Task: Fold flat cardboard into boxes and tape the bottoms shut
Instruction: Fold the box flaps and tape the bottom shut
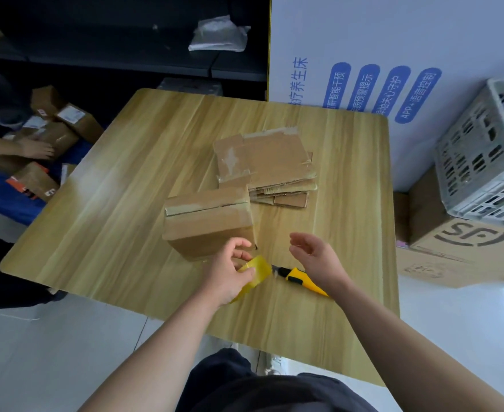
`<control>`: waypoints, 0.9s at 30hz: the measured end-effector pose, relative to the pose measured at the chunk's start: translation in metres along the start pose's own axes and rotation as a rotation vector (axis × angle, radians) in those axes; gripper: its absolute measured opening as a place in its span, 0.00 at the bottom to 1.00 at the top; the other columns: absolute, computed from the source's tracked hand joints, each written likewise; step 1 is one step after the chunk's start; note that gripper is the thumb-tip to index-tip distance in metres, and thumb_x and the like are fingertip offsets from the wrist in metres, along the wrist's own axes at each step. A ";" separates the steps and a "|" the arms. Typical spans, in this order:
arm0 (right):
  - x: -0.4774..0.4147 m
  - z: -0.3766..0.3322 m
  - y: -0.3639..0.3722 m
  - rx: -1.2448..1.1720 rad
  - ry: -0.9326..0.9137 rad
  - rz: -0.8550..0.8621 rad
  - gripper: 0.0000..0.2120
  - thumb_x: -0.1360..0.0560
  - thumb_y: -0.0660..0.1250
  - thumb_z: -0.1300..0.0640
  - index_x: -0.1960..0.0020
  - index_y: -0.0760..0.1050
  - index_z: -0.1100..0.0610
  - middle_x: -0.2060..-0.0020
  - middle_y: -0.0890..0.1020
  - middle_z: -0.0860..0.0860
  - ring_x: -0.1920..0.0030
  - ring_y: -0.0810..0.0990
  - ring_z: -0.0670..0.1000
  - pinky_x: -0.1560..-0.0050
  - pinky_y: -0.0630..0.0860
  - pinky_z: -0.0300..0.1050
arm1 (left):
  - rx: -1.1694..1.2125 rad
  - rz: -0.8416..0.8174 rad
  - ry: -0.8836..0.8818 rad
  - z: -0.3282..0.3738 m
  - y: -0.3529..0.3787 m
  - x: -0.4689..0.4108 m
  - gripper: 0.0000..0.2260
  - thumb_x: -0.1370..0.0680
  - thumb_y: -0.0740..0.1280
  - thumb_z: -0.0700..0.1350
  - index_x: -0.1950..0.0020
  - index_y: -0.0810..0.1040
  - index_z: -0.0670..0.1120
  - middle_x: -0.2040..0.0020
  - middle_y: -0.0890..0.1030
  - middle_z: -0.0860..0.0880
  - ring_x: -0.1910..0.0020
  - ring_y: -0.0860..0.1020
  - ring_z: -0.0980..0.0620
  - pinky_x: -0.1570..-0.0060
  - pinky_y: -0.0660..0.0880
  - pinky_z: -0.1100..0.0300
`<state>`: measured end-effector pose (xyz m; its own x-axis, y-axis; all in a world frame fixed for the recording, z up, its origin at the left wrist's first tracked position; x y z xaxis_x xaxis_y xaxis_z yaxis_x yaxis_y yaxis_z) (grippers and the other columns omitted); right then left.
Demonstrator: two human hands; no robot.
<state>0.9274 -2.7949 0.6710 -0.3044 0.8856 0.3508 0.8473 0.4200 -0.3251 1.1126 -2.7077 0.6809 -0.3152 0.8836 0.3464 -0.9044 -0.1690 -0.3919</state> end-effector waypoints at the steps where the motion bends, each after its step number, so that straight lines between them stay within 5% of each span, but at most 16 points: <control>1: 0.001 0.003 -0.001 -0.002 0.011 -0.003 0.15 0.22 0.65 0.59 0.35 0.76 0.55 0.45 0.80 0.46 0.44 0.78 0.44 0.38 0.72 0.40 | -0.075 -0.015 0.008 -0.002 0.004 0.000 0.18 0.33 0.73 0.39 0.54 0.73 0.61 0.53 0.78 0.55 0.57 0.78 0.50 0.56 0.78 0.50; 5: 0.003 0.010 -0.006 -0.012 0.022 0.004 0.15 0.22 0.65 0.59 0.36 0.76 0.56 0.44 0.81 0.47 0.43 0.78 0.44 0.39 0.71 0.38 | -0.426 -0.067 0.090 -0.012 0.014 0.003 0.12 0.28 0.73 0.37 0.61 0.73 0.52 0.49 0.74 0.53 0.51 0.75 0.53 0.50 0.71 0.62; 9: 0.001 0.016 -0.010 0.011 0.032 0.015 0.14 0.22 0.65 0.59 0.37 0.77 0.56 0.45 0.82 0.47 0.43 0.79 0.45 0.38 0.73 0.40 | -0.748 -0.236 0.138 -0.033 0.035 0.006 0.05 0.26 0.68 0.38 0.56 0.76 0.48 0.48 0.73 0.52 0.53 0.75 0.50 0.52 0.74 0.52; 12: 0.000 0.015 -0.011 0.095 0.012 -0.005 0.14 0.21 0.63 0.57 0.36 0.76 0.54 0.42 0.81 0.47 0.42 0.78 0.44 0.47 0.70 0.31 | -0.809 -0.261 0.091 -0.050 0.032 0.007 0.05 0.24 0.66 0.41 0.49 0.78 0.47 0.45 0.74 0.51 0.50 0.76 0.50 0.48 0.75 0.53; 19: -0.010 -0.003 0.003 0.723 -0.136 -0.100 0.19 0.19 0.58 0.52 0.29 0.70 0.53 0.31 0.72 0.48 0.35 0.74 0.51 0.40 0.73 0.45 | -1.076 -0.076 0.242 -0.003 0.011 -0.006 0.11 0.19 0.59 0.47 0.44 0.79 0.47 0.42 0.76 0.50 0.43 0.73 0.47 0.47 0.70 0.54; 23: -0.020 -0.021 0.016 0.886 -0.203 -0.137 0.20 0.19 0.57 0.52 0.28 0.67 0.54 0.30 0.71 0.49 0.33 0.71 0.52 0.40 0.74 0.47 | -1.100 0.129 0.471 0.047 -0.009 0.006 0.03 0.26 0.70 0.44 0.53 0.82 0.47 0.53 0.81 0.50 0.54 0.77 0.46 0.56 0.75 0.53; 27: -0.047 -0.067 0.025 0.955 -0.307 -0.107 0.22 0.19 0.58 0.54 0.25 0.62 0.55 0.28 0.69 0.52 0.31 0.69 0.56 0.36 0.71 0.49 | -1.144 0.337 0.452 0.066 -0.051 -0.002 0.16 0.35 0.78 0.45 0.49 0.81 0.45 0.50 0.80 0.47 0.55 0.77 0.42 0.59 0.77 0.50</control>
<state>0.9919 -2.8396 0.7057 -0.5715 0.7900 0.2219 0.1467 0.3644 -0.9196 1.1406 -2.7290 0.7564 -0.1502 0.9781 -0.1443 0.0344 -0.1407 -0.9895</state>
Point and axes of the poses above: each hand's wrist, its own x-axis away from the middle knuckle, its own y-axis out of the palm, z = x × y, the point moved 10 cm from there along -x, towards the middle knuckle
